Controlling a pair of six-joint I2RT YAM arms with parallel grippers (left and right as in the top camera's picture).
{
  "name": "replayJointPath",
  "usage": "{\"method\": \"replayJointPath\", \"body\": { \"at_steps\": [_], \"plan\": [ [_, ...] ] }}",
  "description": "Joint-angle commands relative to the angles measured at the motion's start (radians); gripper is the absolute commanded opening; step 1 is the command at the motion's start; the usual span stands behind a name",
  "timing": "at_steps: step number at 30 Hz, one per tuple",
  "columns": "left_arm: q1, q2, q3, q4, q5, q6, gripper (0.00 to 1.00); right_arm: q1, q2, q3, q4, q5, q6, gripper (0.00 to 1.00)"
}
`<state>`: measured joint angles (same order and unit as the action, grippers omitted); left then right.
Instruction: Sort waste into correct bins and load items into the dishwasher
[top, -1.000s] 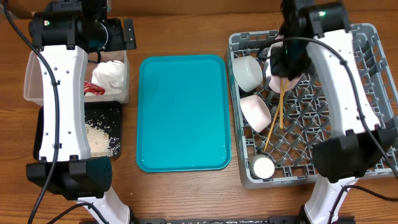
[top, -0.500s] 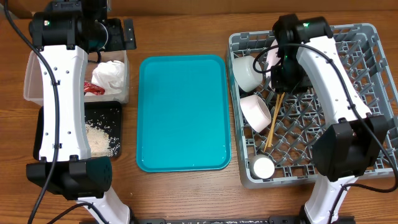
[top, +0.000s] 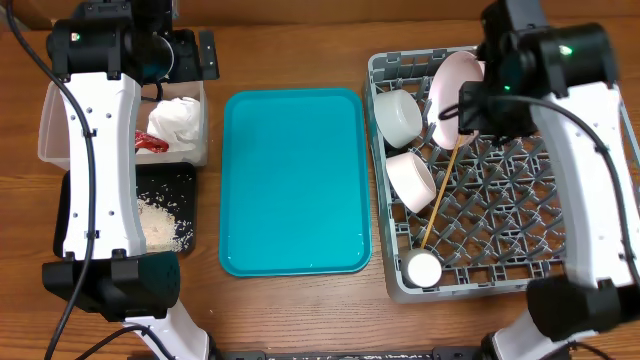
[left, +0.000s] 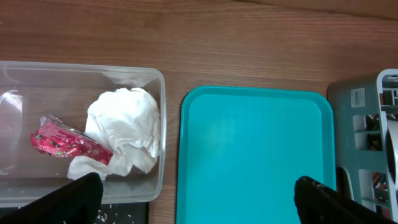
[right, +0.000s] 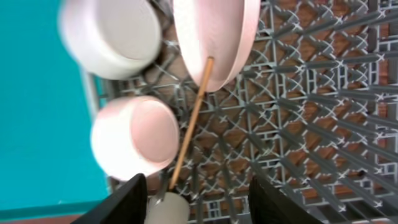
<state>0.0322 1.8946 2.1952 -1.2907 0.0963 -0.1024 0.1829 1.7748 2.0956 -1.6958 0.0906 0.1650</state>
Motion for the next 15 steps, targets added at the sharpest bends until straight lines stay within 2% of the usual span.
{"method": "replayJointPath", "body": {
  "at_steps": [1, 9, 15],
  "plan": [
    [-0.005, -0.004, -0.003, 0.001, -0.003, -0.010, 1.00, -0.005, -0.050, 0.021, 0.002, -0.095, 0.011, 0.54],
    [-0.005, -0.004, -0.003, 0.001, -0.003, -0.010, 1.00, -0.005, -0.103, 0.021, 0.002, -0.224, 0.038, 0.58],
    [-0.005, -0.004, -0.003, 0.001, -0.003, -0.010, 1.00, 0.001, -0.103, 0.021, 0.002, -0.242, 0.048, 0.59]
  ]
}}
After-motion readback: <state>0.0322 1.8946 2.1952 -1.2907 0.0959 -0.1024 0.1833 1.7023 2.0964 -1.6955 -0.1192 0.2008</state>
